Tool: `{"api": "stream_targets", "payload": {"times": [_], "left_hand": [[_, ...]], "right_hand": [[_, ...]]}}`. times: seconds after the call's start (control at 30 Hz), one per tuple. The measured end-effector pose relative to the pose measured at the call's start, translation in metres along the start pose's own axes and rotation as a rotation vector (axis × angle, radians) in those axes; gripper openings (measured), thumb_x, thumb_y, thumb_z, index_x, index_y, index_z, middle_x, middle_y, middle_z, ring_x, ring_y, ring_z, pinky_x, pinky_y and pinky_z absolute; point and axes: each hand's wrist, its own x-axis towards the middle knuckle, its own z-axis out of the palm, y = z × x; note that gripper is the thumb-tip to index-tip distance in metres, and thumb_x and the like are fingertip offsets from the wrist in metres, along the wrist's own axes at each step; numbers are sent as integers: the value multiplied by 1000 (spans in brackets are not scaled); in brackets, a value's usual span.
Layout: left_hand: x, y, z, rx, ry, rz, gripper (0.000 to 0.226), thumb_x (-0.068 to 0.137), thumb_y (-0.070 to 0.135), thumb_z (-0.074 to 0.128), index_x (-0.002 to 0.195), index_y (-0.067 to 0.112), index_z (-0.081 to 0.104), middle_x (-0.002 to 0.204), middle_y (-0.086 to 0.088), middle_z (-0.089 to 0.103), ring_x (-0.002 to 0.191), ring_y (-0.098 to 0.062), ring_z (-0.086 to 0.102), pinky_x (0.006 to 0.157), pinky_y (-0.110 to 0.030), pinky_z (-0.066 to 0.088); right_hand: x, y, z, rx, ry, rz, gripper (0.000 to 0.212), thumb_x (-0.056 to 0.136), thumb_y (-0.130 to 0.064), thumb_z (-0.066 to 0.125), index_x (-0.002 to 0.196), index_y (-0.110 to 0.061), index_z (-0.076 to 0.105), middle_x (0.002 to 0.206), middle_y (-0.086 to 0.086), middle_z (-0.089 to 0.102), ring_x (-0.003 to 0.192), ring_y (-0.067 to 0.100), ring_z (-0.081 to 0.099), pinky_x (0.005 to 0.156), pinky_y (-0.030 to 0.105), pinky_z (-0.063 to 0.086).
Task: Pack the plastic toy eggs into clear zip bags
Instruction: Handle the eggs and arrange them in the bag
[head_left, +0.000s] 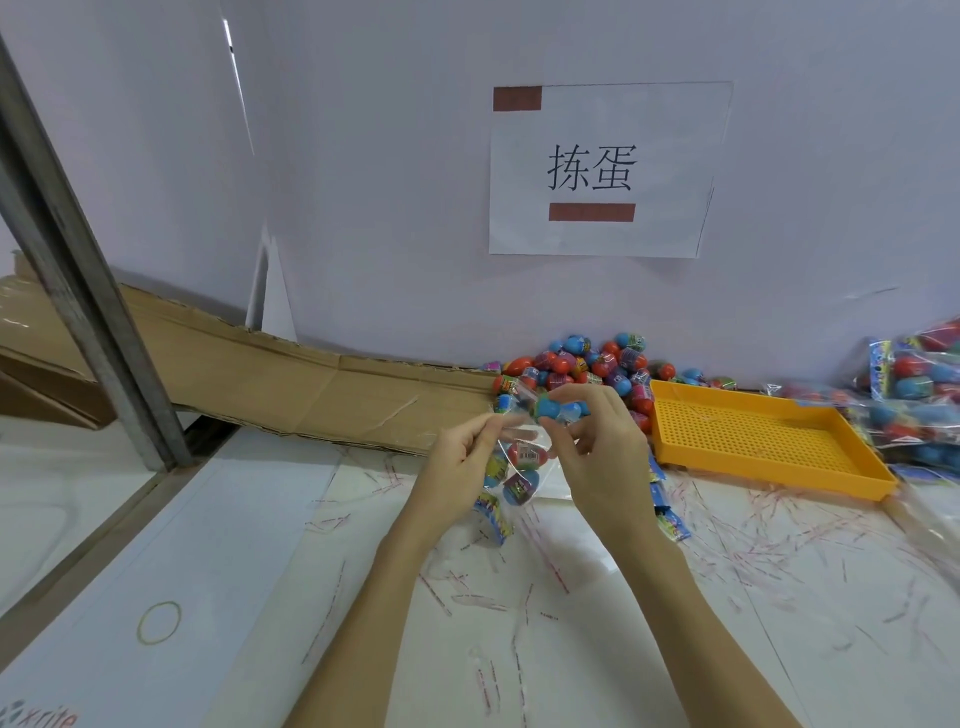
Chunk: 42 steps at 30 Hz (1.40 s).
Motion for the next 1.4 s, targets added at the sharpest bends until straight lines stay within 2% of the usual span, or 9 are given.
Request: {"api": "stream_targets", "payload": {"times": [0.13,0.27,0.4,0.7,0.83,1.0,1.2,1.3,1.4], "left_hand": [[0,0,1,55,27,14,31,110,34,39,115,35,69,102,26,75,101,6,68,79,-3,48],[1,-6,2,105,50,28,38,108,36,42,131,20,68,100,0,74,91,-16,70,76,-24,57],[1,-4,2,99,35,47,37,106,38,46,133,24,67,100,9,74,91,-12,70,79,-29,60],[0,1,-2,5,61,52,14,102,27,63,108,37,72,94,27,75,96,4,71,77,-16,58],[-1,2,-4,-113,92,25,14,101,24,66,108,23,77,98,11,79,98,-10,75,80,-26,63],[-2,3,-7,-148,89,-9,19,102,24,65,115,17,77,106,3,79,104,-17,74,91,-42,62],[-1,2,-6,-164,103,-24,17,102,27,64,113,23,77,105,8,79,106,-16,74,95,-44,61],[0,0,-4,-196,146,-35,16,102,32,64,111,28,76,104,10,78,105,-14,74,89,-39,63],[1,0,-5,-277,234,-45,16,101,35,64,109,28,76,104,8,78,101,-15,75,81,-37,64]], "right_hand": [[1,-1,-1,58,37,58,24,90,-14,76,109,-21,65,111,-2,65,63,5,67,67,4,48],[2,1,-4,159,-79,151,22,88,-26,78,106,-31,65,104,-15,70,70,4,70,63,15,56],[2,3,-5,227,-146,220,18,88,-31,78,105,-26,73,98,-16,74,78,9,72,70,32,62],[1,3,-6,221,-274,193,13,92,-29,74,103,-26,70,96,-17,72,84,6,70,71,29,60],[1,1,-7,254,-350,141,13,100,-19,63,103,-28,73,99,-18,72,86,7,70,68,20,56],[-1,-1,-3,157,-398,67,20,104,-30,54,116,-35,70,100,-23,69,91,5,62,66,15,46],[-5,4,4,-93,-527,-84,44,94,-39,69,133,-40,50,121,-31,55,104,-2,43,87,19,41],[-8,3,9,-174,-443,-130,62,87,-35,79,141,-35,46,135,-23,52,117,0,39,103,27,41],[-9,-3,15,-217,-153,-178,69,85,-34,81,144,-23,48,146,-3,45,135,12,34,116,24,29]]}}
